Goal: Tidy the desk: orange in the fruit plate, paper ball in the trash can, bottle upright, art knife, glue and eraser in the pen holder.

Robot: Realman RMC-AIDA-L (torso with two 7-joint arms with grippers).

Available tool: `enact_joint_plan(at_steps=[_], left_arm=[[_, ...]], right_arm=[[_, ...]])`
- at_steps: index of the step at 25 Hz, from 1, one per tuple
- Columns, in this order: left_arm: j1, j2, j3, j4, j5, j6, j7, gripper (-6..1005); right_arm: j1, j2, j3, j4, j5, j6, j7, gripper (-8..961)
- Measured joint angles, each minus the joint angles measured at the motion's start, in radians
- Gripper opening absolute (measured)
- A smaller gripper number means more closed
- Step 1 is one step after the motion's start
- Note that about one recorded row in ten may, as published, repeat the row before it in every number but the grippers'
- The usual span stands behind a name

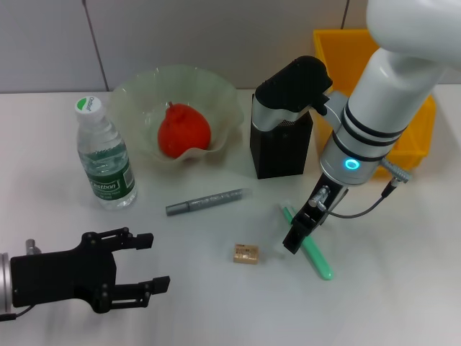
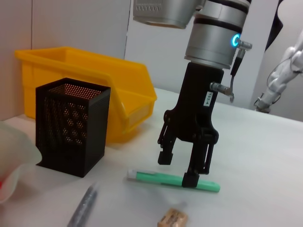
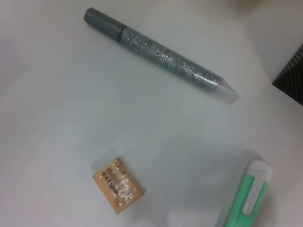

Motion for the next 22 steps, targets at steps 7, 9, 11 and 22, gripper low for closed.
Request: enact_joint_plan(at_steps=[7, 9, 11, 22], left_arm=[[0.012, 0.001, 0.001, 0.003, 0.003, -0.013, 0.035, 798], [0.012, 0.001, 0.001, 0.003, 0.003, -0.013, 0.035, 797], [0.013, 0.001, 0.0, 0.003, 0.005, -0.013, 0.036, 797], [0.009, 0.003, -0.005, 0.004, 0.005, -0.008, 0.028, 777]], right_arm=[[0.0, 0.0, -0.001, 0.003, 0.002, 0.007, 0.016, 727], [-0.001, 0.0, -0.001, 0.003, 0.002, 0.012, 0.016, 727], [-0.002, 0.0, -0.001, 0.003, 0.002, 0.013, 0.016, 726], [-0.012, 0.0, -0.015, 0.003, 0.01, 0.023, 0.003, 649]])
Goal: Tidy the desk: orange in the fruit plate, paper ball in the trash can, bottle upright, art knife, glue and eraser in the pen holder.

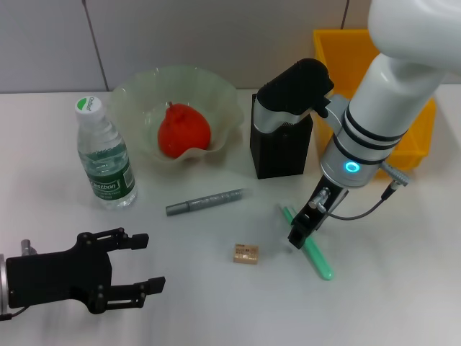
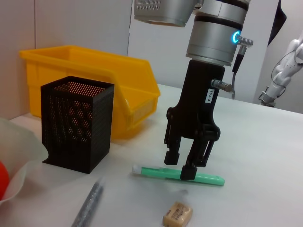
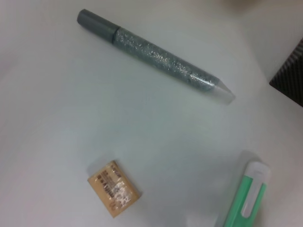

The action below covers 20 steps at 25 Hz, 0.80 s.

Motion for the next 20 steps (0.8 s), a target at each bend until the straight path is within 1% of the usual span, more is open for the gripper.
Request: enact_joint_plan(at_steps=[4, 9, 14, 20], left_arm=[[-0.001, 0.0, 0.0, 0.0, -0.002, 0.0, 0.0, 768], [-0.003, 0.0, 0.0, 0.0, -0.005, 0.002, -0.001, 756], [-0.004, 0.0, -0.003, 0.0, -0.006, 0.003, -0.003, 712], [-0.005, 0.001, -0.005, 0.0, -0.006, 0.003, -0.003, 712]], right_arm=[[-0.003, 0.0, -0.024, 0.001, 0.011, 0.006, -0.003, 502], [-0.008, 0.0, -0.049, 0.002, 0.027, 0.009, -0.003, 423], [-0.01, 0.0, -0.05, 0.003, 0.028, 0.01, -0.003, 423], [-0.012, 0.0, -0.05, 0.006, 0.028, 0.011, -0.003, 419]])
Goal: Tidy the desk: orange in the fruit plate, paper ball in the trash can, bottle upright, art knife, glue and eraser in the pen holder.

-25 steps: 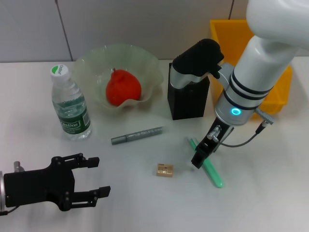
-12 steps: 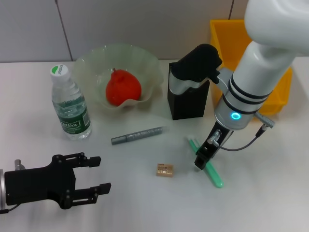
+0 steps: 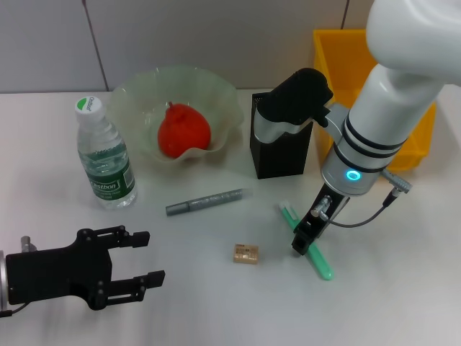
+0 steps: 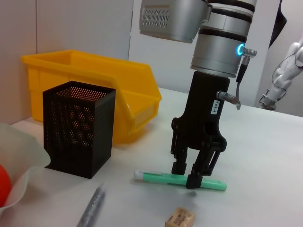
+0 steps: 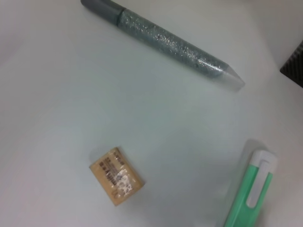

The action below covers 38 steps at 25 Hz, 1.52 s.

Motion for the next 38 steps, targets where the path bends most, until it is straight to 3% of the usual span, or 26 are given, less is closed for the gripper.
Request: enact_joint_plan(at_steps=[14, 19, 32, 38], left_arm=[[0.0, 0.001, -0.001, 0.001, 0.0, 0.0, 0.0, 712], [0.0, 0.002, -0.001, 0.003, 0.0, 0.0, 0.0, 712], [-0.001, 0.0, 0.0, 0.012, 0.0, 0.0, -0.002, 712], [0.0, -0.001, -0.001, 0.012, 0.0, 0.0, -0.003, 712]], right_arm=[[0.002, 0.0, 0.0, 0.0, -0.004, 0.0, 0.0, 382], [0.002, 0.0, 0.0, 0.005, -0.004, 0.002, 0.001, 291], [0.003, 0.0, 0.0, 0.009, -0.004, -0.004, 0.004, 275], [0.003, 0.0, 0.0, 0.009, -0.007, -0.006, 0.004, 199]])
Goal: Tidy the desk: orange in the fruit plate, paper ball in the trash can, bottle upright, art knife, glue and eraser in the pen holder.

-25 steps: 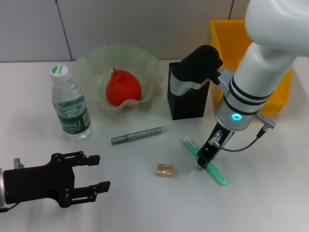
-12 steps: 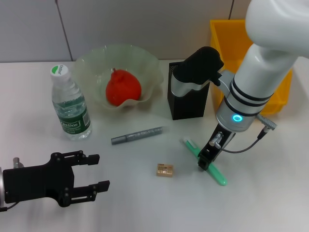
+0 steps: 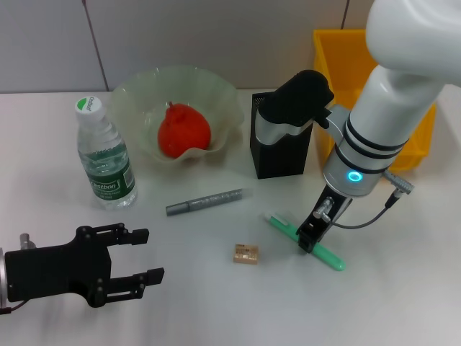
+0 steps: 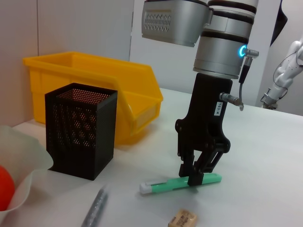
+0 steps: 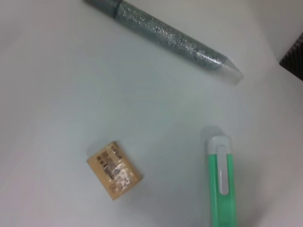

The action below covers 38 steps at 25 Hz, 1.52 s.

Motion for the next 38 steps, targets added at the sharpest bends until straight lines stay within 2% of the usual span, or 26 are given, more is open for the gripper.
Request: enact_joint_plan(at_steps=[38], left_arm=[[-0.001, 0.0, -0.001, 0.014, -0.001, 0.004, -0.01, 712]], right_arm=[[0.008, 0.0, -0.052, -0.008, 0.007, 0.007, -0.01, 209]])
